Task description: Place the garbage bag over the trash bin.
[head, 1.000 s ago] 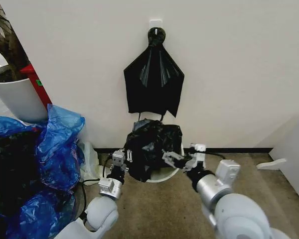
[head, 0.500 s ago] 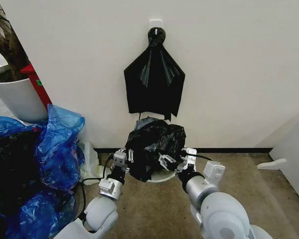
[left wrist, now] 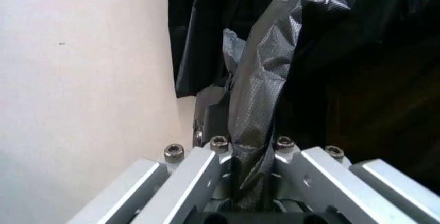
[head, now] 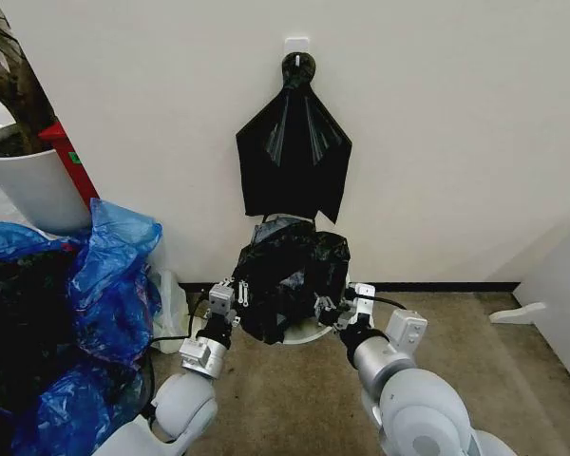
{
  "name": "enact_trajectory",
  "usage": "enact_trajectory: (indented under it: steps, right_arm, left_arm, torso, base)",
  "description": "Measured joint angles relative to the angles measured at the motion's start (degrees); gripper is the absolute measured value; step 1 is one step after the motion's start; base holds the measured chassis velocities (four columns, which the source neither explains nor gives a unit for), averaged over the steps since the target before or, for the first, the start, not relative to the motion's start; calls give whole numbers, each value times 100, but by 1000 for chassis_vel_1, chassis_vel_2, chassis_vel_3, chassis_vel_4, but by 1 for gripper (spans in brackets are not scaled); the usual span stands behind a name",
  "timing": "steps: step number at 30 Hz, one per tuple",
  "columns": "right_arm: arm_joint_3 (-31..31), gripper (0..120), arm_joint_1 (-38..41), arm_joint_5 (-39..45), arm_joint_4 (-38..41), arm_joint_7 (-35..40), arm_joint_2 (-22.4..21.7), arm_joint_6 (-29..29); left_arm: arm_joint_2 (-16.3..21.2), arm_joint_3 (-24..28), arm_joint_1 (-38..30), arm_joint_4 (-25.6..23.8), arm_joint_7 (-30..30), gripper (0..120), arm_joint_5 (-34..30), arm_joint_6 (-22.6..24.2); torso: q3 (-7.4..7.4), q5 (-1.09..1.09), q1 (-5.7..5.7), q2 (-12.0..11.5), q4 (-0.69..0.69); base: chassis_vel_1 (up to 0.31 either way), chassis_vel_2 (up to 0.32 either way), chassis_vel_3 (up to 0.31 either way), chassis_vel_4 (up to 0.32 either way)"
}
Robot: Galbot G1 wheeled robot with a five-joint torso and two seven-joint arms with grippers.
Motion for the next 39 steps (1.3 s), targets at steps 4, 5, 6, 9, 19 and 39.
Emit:
enact_trajectory:
  steps: [4,5,6,9,19,39]
  right_arm:
    - [147,0,-100,-69,-23,-137,-73,10]
    - [176,0,-126,-76,-23,-160,-92,11]
    - [213,0,-161,-82,-19,-180,-120,11]
    - [303,0,-254,-83,34,-192,-178,20]
    - [795,0,-1100,-287,226,-321,-406,48]
    - [1355,0,-1491,-956,-809,-3035,-301,866]
  left_arm:
    - [34,-74,22,-105,-1,2,-180,78]
    - [37,-88,23,-122,-3,2,-225,94]
    - [43,-109,26,-149,-7,2,-304,124]
    - [46,-166,37,-201,-33,2,-487,207]
    - [84,-349,112,-380,-18,2,-1495,507]
    - [294,-492,319,-1065,284,2,-3543,1283]
  torso:
    - [0,0,0,0,-1]
    - [0,0,0,0,-1]
    - [0,0,0,0,-1]
    - [0,1,0,0,0]
    - [0,0,0,0,-1]
    - [0,0,0,0,-1]
  base:
    - [0,0,0,0]
    - [0,0,0,0]
    - [0,0,0,0]
    - [0,0,0,0]
    - [0,0,0,0]
    - [0,0,0,0]
